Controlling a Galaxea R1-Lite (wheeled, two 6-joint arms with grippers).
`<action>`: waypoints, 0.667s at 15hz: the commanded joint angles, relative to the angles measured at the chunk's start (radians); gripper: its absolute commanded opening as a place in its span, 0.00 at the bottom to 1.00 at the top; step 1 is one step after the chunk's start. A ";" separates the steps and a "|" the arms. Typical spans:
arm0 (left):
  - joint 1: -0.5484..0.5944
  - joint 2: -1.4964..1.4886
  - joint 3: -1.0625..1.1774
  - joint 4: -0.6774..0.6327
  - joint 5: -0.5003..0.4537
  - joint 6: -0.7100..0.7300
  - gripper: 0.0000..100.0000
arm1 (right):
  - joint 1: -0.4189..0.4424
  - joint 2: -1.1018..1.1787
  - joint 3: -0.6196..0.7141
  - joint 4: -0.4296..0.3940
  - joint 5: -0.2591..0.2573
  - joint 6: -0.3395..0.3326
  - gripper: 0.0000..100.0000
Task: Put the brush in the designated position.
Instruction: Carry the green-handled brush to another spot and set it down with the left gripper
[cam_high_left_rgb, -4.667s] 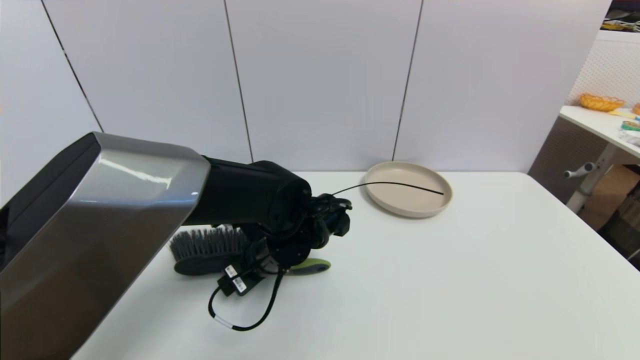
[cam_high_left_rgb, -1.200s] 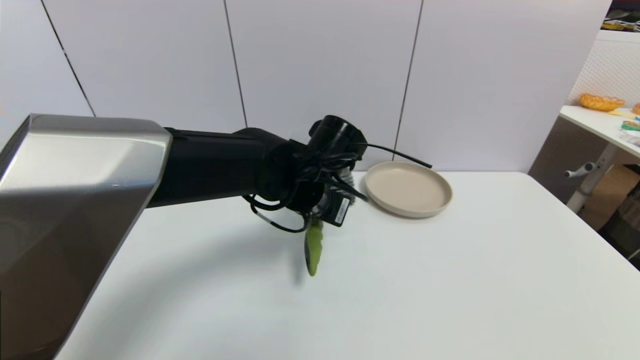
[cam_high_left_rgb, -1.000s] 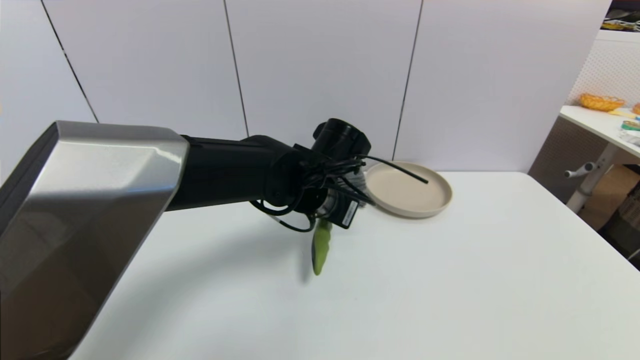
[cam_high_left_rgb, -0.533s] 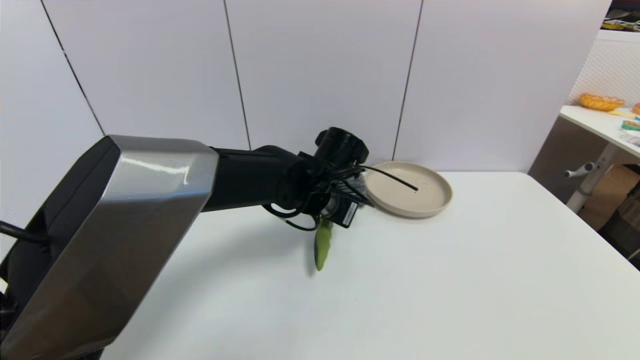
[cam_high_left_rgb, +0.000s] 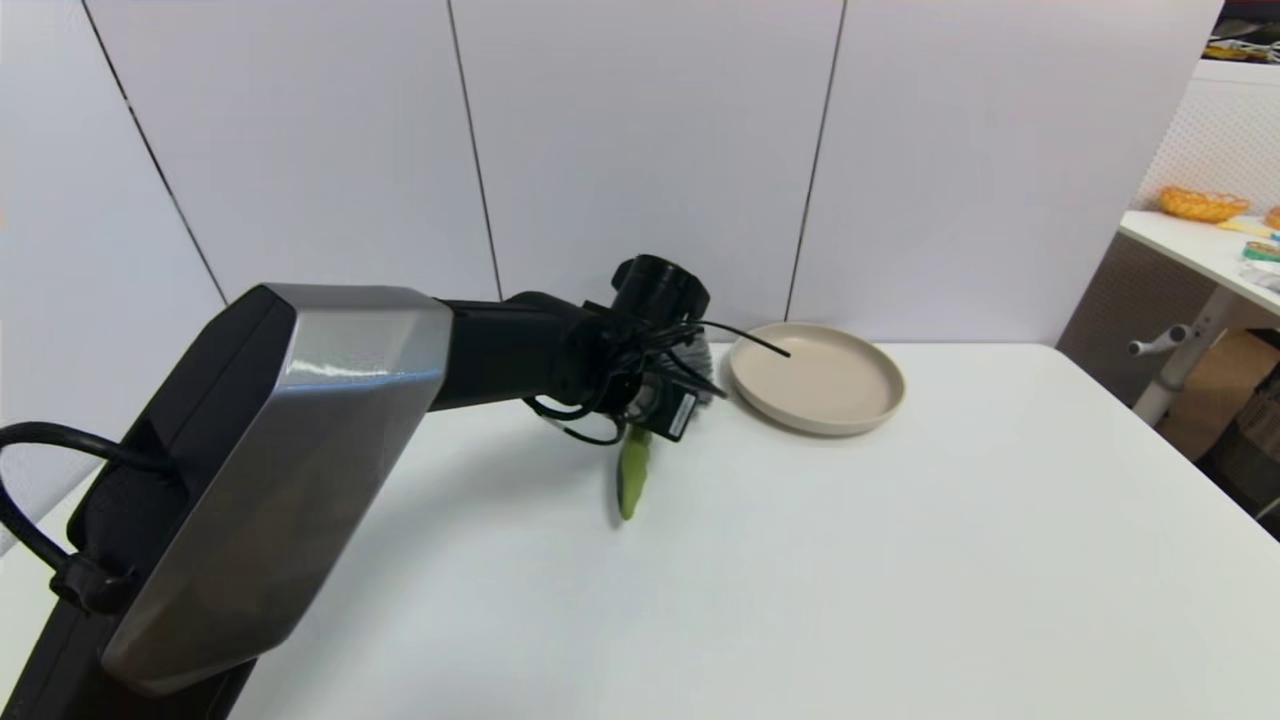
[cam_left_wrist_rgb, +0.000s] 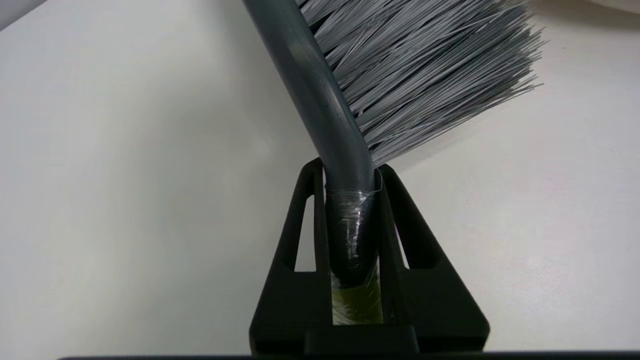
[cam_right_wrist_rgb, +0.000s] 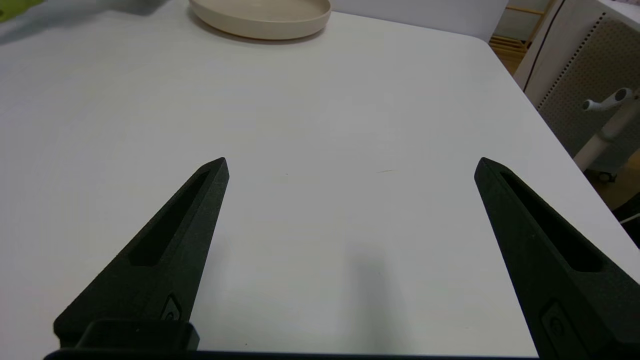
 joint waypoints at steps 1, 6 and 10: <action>0.020 0.016 -0.002 0.004 0.000 -0.001 0.00 | 0.000 0.001 0.002 0.000 0.000 -0.001 1.00; 0.037 0.010 -0.003 0.015 -0.141 -0.002 0.00 | 0.000 0.001 0.002 0.000 0.000 -0.001 1.00; 0.037 0.008 -0.003 0.031 -0.144 -0.002 0.00 | 0.000 0.001 0.002 0.000 0.000 -0.001 1.00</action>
